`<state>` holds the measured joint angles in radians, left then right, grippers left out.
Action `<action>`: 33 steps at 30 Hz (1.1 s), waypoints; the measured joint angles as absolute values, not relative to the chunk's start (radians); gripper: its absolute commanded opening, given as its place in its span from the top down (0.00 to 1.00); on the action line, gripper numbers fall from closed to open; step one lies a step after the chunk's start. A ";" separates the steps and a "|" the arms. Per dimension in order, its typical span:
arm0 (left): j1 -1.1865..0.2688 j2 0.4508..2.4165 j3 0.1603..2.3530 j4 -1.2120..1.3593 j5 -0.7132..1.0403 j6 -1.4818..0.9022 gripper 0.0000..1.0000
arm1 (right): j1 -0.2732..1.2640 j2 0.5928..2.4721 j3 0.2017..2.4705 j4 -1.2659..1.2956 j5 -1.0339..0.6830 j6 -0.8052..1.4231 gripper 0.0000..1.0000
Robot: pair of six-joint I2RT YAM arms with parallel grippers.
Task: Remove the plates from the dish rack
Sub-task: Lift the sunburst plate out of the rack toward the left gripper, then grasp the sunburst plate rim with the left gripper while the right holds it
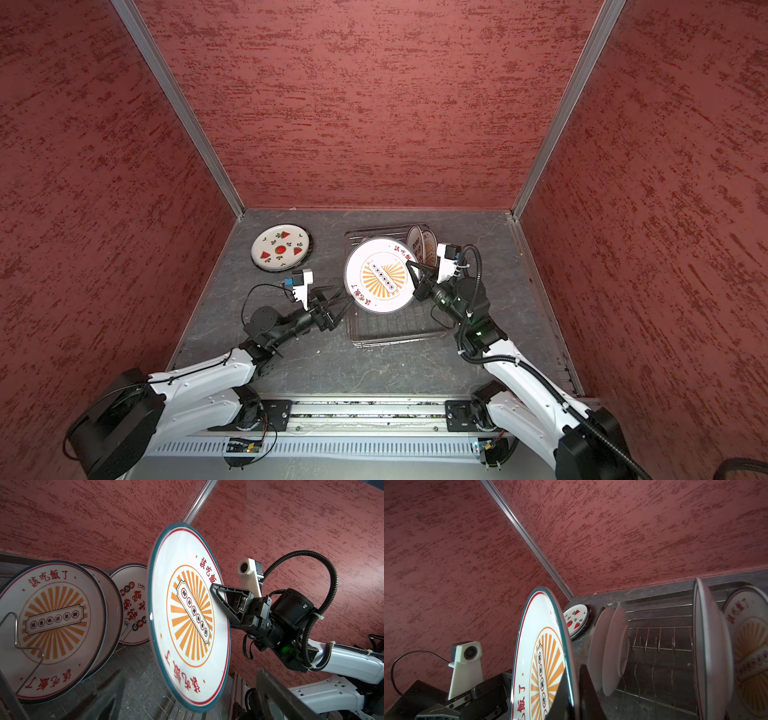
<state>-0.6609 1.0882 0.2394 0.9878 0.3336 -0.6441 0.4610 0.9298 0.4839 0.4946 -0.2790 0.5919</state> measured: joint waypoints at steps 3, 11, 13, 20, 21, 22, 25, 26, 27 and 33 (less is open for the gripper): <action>-0.670 1.119 0.254 0.986 0.330 -0.665 0.30 | 0.461 0.929 0.462 0.530 -0.292 0.599 1.00; -0.711 1.190 0.324 0.985 0.320 -0.686 0.65 | 0.461 0.929 0.438 0.581 -0.305 0.599 1.00; -0.716 1.197 0.329 0.977 0.310 -0.688 0.71 | 0.461 0.929 0.438 0.588 -0.307 0.599 1.00; -0.726 1.218 0.347 0.950 0.263 -0.730 0.90 | 0.461 0.929 0.428 0.626 -0.313 0.579 1.00; -0.726 1.225 0.349 0.951 0.254 -0.746 0.91 | 0.461 0.931 0.427 0.634 -0.318 0.564 1.00; -0.727 1.234 0.354 0.956 0.250 -0.752 0.93 | 0.461 0.935 0.427 0.639 -0.321 0.557 1.00; -0.729 1.261 0.359 0.966 0.240 -0.772 0.96 | 0.453 0.952 0.427 0.649 -0.329 0.550 1.00; -0.729 1.269 0.361 0.966 0.237 -0.778 0.98 | 0.451 0.958 0.427 0.649 -0.330 0.549 1.00; -0.729 1.272 0.361 0.966 0.236 -0.783 0.98 | 0.449 0.963 0.427 0.651 -0.330 0.549 0.99; -0.730 1.277 0.363 0.973 0.231 -0.789 1.00 | 0.447 0.980 0.427 0.660 -0.331 0.554 0.77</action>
